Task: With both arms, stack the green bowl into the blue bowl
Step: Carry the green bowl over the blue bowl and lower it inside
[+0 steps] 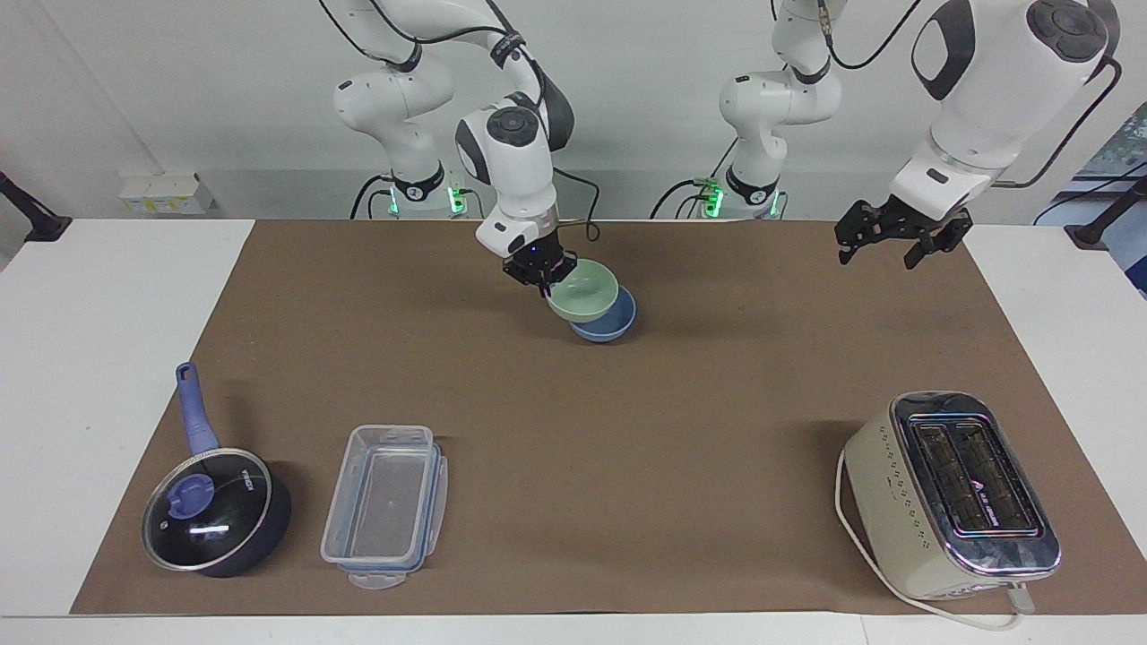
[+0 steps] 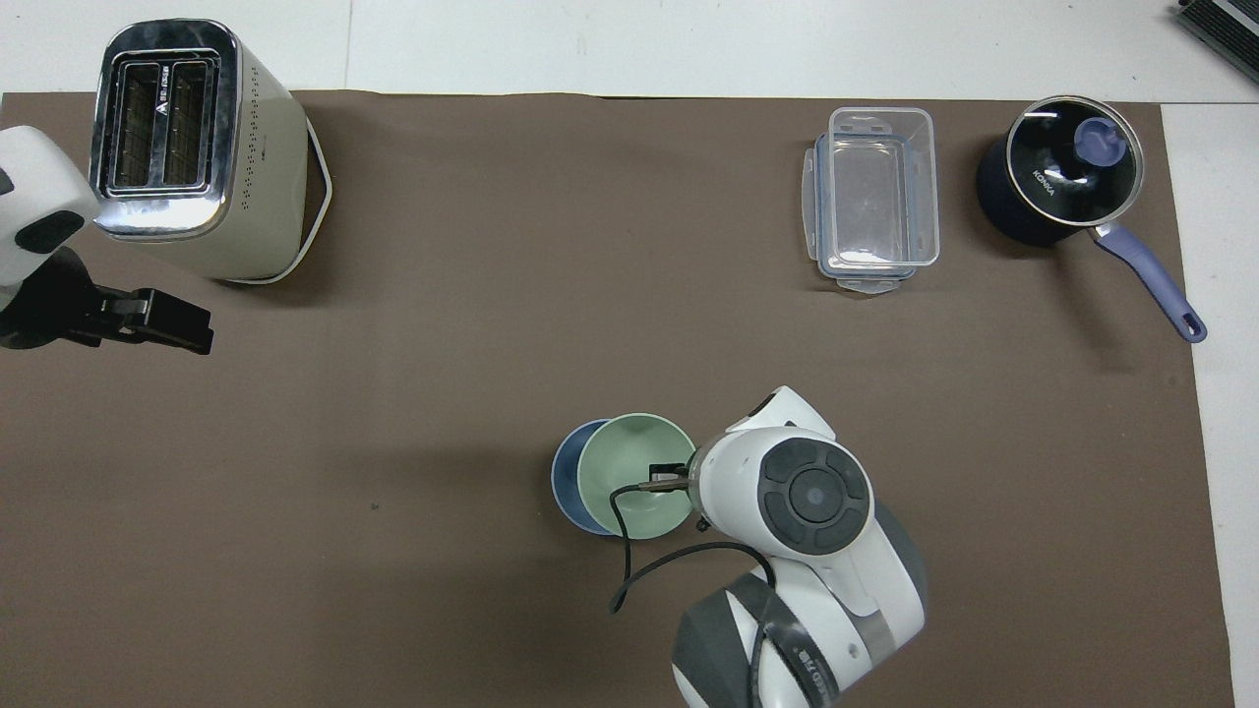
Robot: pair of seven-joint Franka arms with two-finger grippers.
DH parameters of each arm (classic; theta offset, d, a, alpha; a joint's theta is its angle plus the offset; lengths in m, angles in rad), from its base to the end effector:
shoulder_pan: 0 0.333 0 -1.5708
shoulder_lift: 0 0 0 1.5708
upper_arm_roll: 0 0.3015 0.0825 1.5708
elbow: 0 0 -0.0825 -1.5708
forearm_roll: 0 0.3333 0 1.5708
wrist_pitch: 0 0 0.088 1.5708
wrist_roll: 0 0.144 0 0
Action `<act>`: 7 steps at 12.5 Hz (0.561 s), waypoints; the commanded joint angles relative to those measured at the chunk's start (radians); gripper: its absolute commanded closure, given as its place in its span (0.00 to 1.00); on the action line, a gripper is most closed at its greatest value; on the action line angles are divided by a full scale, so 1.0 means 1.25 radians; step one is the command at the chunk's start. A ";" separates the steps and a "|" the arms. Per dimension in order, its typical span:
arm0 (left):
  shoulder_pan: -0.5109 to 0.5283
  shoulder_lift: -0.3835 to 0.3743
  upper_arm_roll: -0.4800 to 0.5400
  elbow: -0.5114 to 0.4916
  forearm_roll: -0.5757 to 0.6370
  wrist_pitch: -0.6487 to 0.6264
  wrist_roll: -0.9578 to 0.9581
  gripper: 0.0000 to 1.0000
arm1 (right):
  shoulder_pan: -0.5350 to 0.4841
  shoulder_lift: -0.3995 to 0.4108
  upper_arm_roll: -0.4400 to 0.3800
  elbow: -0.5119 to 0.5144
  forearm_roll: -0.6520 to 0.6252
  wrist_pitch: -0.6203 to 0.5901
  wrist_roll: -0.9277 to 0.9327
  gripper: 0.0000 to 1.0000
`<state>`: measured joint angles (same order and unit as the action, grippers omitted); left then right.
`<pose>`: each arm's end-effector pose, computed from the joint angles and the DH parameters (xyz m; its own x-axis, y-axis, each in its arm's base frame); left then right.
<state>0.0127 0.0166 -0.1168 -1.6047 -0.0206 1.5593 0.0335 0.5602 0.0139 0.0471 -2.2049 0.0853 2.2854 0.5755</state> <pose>0.5004 -0.0549 0.5496 0.9886 -0.1373 -0.0611 -0.1360 -0.9904 0.0246 0.4079 0.2887 0.3603 0.9996 -0.0228 0.0169 -0.0211 -0.9955 -0.0927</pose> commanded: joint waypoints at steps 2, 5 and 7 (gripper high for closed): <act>0.005 0.005 -0.005 0.012 0.015 -0.013 0.001 0.00 | -0.001 0.039 0.013 0.035 0.020 0.033 0.026 1.00; 0.005 0.005 -0.005 0.012 0.015 -0.013 0.001 0.00 | 0.003 0.073 0.015 0.035 0.020 0.063 0.054 1.00; 0.005 0.005 -0.005 0.012 0.015 -0.013 0.001 0.00 | 0.015 0.081 0.016 0.032 0.021 0.065 0.056 1.00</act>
<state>0.0128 0.0166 -0.1168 -1.6047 -0.0206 1.5593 0.0335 0.5696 0.0983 0.0626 -2.1744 0.0887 2.3525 0.6239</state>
